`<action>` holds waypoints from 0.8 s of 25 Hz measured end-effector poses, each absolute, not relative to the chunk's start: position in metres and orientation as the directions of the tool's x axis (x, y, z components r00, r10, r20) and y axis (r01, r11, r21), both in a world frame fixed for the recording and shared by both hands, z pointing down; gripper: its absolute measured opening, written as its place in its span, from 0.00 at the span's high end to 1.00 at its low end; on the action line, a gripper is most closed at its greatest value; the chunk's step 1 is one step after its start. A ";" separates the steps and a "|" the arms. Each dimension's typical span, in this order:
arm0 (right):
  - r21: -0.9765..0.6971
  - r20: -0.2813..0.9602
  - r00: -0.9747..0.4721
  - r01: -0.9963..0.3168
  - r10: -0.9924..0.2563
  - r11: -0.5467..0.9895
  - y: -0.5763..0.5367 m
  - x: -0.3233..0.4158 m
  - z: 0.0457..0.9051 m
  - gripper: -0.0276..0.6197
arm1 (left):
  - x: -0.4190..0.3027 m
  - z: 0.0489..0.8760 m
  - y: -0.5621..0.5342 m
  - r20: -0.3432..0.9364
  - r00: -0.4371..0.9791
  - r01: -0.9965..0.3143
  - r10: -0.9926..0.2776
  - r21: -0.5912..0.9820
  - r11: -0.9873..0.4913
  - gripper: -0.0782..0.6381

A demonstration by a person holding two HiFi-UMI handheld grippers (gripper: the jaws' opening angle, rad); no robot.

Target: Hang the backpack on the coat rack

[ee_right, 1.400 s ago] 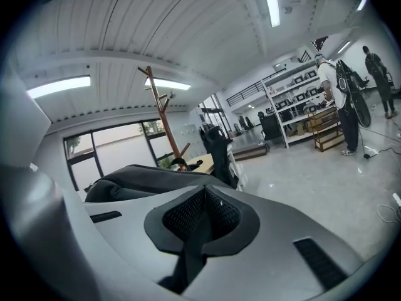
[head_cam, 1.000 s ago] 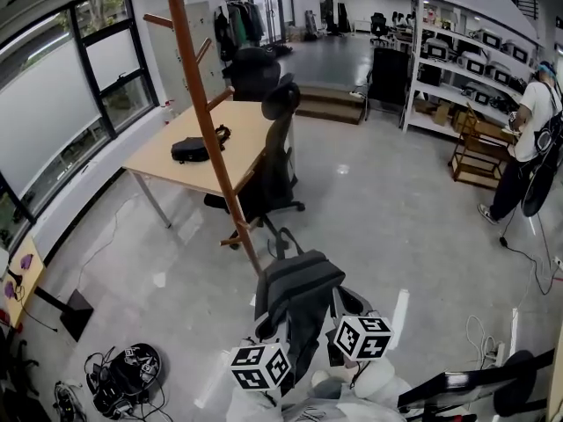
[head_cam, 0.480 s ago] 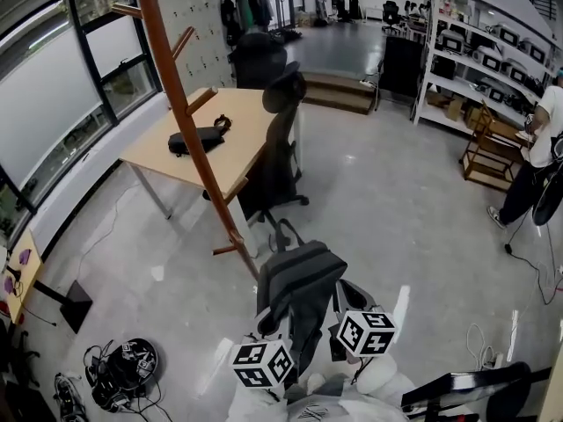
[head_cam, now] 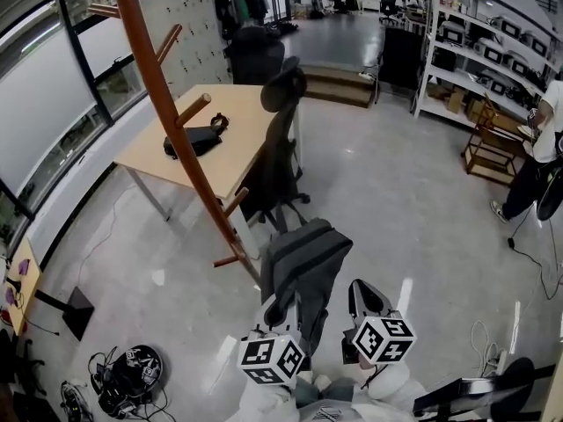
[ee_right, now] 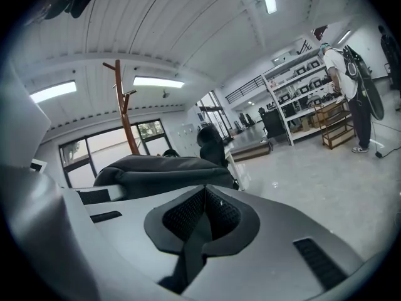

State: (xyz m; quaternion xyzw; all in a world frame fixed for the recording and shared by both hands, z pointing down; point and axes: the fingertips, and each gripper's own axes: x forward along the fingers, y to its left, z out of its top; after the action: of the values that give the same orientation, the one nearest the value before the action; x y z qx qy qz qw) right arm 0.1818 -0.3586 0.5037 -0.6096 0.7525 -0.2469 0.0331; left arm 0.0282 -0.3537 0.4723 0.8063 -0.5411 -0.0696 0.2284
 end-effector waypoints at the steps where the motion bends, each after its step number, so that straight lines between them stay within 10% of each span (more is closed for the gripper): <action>1: -0.408 0.257 -0.250 -0.904 -0.933 0.130 -0.359 0.184 0.505 0.94 | 0.029 0.470 -0.360 0.123 0.396 -0.842 -0.910 0.445 -0.307 0.86; 20: -0.337 0.385 -0.213 -0.938 -0.898 0.078 -0.351 0.210 0.546 0.94 | 0.006 0.451 -0.407 -0.037 0.163 -0.871 -0.986 0.464 -0.162 0.86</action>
State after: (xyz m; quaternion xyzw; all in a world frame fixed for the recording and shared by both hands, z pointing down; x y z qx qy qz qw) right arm 0.2096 -0.3505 0.5456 -0.6261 0.7333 -0.2623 -0.0382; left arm 0.0063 -0.4075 0.4506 0.7434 -0.6244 -0.1684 0.1704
